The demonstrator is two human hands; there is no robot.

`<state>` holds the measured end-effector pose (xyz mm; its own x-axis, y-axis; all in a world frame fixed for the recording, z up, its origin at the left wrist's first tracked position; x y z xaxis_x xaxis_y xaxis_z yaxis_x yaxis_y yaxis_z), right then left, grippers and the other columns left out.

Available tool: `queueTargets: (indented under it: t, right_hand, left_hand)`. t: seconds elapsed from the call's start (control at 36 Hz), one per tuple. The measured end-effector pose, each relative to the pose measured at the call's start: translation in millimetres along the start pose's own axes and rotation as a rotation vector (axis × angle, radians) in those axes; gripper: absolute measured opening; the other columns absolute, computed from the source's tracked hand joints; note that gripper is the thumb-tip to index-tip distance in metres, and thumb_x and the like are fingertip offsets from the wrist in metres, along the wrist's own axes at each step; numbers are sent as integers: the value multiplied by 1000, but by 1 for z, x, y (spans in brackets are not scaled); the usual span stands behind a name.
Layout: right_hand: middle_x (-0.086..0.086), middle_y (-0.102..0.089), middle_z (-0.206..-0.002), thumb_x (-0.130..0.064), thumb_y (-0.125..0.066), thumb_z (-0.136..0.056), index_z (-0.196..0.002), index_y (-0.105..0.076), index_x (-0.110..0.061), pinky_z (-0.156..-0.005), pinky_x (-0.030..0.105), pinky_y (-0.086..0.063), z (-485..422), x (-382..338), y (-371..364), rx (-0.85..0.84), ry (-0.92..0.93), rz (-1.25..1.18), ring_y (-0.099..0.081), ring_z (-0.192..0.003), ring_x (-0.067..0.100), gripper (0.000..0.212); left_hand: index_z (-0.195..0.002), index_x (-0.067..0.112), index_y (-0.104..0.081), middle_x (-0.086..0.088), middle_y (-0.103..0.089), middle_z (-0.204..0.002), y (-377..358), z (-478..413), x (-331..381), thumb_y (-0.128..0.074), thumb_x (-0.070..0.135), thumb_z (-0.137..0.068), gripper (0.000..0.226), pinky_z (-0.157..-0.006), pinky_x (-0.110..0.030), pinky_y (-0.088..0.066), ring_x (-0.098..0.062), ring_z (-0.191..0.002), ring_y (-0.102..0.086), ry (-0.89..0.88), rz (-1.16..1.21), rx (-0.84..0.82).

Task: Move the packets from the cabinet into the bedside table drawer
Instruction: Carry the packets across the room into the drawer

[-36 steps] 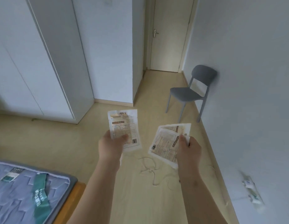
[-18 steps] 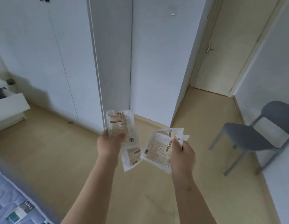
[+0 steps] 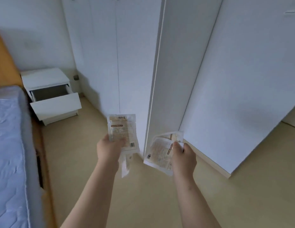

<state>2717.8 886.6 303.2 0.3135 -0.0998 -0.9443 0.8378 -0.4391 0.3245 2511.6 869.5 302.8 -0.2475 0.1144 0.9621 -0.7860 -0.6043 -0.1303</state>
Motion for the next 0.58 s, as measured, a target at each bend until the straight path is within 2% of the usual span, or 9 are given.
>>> queueTargets:
  t: [0.06,0.11,0.17,0.28,0.33,0.47,0.58]
  right_hand:
    - [-2,-35,-55,-15,-48,-94,-56,-29,-14,-50,28,-23,-32,-17,-45,-55,17,19,-32,-53,13,42]
    - [-3,-38,-57,-17,-48,-94,-57,-30,-15,-56,32,-24,-51,-37,-98,-160,61,15,-36,-60,18,41]
    - [-5,-38,-56,-18,-49,-94,-56,-30,-16,-59,29,-25,-59,-55,-148,-279,101,10,-35,-61,19,42]
    - [-4,-32,-51,-16,-52,-93,-55,-26,-15,-51,27,-25,-71,-71,-236,-442,121,13,-30,-50,13,46]
    - [-5,-33,-51,-16,-52,-93,-54,-26,-16,-51,25,-25,-78,-76,-279,-488,117,18,-30,-51,11,47]
    - [-8,-36,-55,-16,-50,-93,-55,-30,-20,-50,25,-26,-94,-95,-387,-566,103,36,-33,-55,14,44]
    - [-6,-35,-56,-16,-50,-94,-55,-29,-18,-49,25,-25,-103,-132,-475,-620,106,39,-33,-56,15,44]
  left_hand:
    - [-84,17,-62,1,-65,-81,-4,-37,15,-61,-6,-83,23,-68,-28,-49,-18,-74,-62,-11,19,40]
    - [-80,19,-61,2,-65,-82,3,-73,29,-61,-6,-84,25,-64,-26,-49,-16,-75,-62,-33,43,118]
    - [-81,20,-60,2,-65,-83,19,-104,37,-62,-4,-84,25,-61,-23,-48,-15,-77,-62,-35,39,219]
    - [-88,19,-62,0,-67,-88,70,-164,39,-64,-2,-83,22,-73,-31,-53,-19,-85,-64,9,86,430]
    - [-96,14,-63,2,-65,-87,92,-195,42,-64,-2,-84,20,-69,-27,-50,-16,-82,-62,5,98,510]
    - [-97,11,-61,3,-63,-83,121,-286,62,-64,1,-85,16,-55,-18,-43,-11,-75,-60,-17,49,541]
    - [-96,15,-62,4,-64,-85,147,-366,90,-64,0,-85,18,-57,-21,-45,-11,-77,-61,20,46,536]
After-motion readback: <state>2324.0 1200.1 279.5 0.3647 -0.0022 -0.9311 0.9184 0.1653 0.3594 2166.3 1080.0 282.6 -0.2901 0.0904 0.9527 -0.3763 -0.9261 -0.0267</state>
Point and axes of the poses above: each hand's wrist, its own z-axis away from the middle knuckle, its own y-axis out of the back of the hand, x = y × z, the point moved 4 cm from there along -z, towards the middle knuckle
